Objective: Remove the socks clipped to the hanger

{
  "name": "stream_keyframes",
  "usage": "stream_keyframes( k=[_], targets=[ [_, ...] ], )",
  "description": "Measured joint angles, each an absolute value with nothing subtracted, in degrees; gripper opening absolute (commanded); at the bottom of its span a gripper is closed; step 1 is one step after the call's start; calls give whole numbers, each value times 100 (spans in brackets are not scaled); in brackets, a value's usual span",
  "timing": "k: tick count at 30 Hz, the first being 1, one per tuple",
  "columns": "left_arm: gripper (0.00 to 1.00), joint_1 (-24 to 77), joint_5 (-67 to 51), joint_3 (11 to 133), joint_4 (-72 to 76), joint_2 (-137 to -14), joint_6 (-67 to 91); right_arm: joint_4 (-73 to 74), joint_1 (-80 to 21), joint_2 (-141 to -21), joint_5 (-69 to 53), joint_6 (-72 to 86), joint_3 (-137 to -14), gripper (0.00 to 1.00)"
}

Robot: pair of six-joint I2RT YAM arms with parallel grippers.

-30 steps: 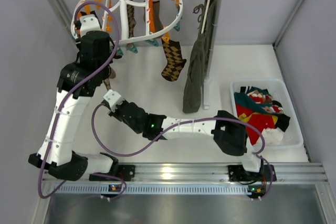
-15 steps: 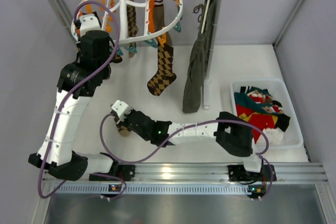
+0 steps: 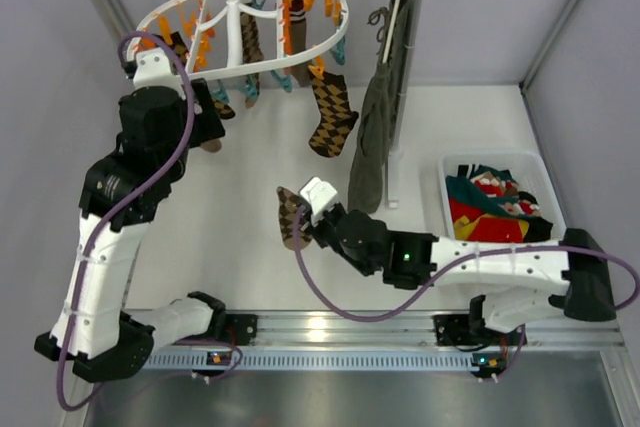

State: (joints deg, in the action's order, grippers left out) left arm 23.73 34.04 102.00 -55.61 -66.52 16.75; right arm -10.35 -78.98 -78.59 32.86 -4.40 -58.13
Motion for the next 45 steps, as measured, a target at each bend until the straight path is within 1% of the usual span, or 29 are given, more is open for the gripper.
stream_keyframes(
  k=[1,2,10,14,17,20,25,28,31,32,33,34,35,36,37,38,41,43,45],
  targets=[
    [96,2373,3310,10119,-5559,-6545,1693,-755,-7889,-7658,3387,-375,-5811,0],
    [98,2373,3186,9992,-5557,-6377,1695,-458,-7870,-7459,3500,-290,-5811,0],
    [98,2373,2532,8858,-5524,-5033,1765,1656,-7319,-6007,4198,539,-5623,0],
    [98,2373,2161,7979,-5376,-4265,1815,2510,-6729,-5249,4425,917,-5625,0],
    [98,2373,1977,7332,-5210,-3857,1859,3015,-6167,-4919,4547,1090,-5645,0],
    [98,2373,1887,6674,-5065,-3542,1896,3511,-5408,-4895,4678,1229,-5782,0],
    [98,2373,1933,5824,-5013,-3122,1959,3922,-4018,-5345,4864,1310,-5944,0],
    [98,2373,1984,5599,-5013,-2930,2047,3889,-3188,-5642,4781,1308,-5944,0],
    [98,2373,1986,5557,-5004,-2757,2169,3680,-2244,-5852,4254,1282,-5918,0],
    [98,2373,2001,5557,-4987,-2709,2211,3548,-1964,-5913,4034,1288,-5887,3],
    [98,2373,2010,5557,-4967,-2665,2244,3422,-1667,-5986,3848,1313,-5848,10],
    [98,2373,2025,5551,-4954,-2624,2268,3304,-1409,-6066,3664,1337,-5802,25],
    [98,2373,2040,5540,-4943,-2591,2290,3192,-1142,-6176,3485,1404,-5736,50],
    [98,2373,2047,5522,-4930,-2556,2307,3096,-897,-6294,3334,1466,-5684,70],
    [98,2373,2053,5496,-4917,-2523,2333,3048,-733,-6407,3242,1516,-5629,73],
    [98,2373,2062,5468,-4910,-2502,2364,3004,-598,-6525,3162,1535,-5579,80],
    [98,2373,2082,5382,-4893,-2473,2418,2971,-480,-6681,3020,1656,-5454,93],
    [98,2373,2115,5349,-4888,-2467,2449,2939,-482,-6587,2952,1719,-5395,94],
    [98,2373,2180,5321,-4886,-2436,2495,2906,-478,-6340,2858,1747,-5363,100]
  ],
)
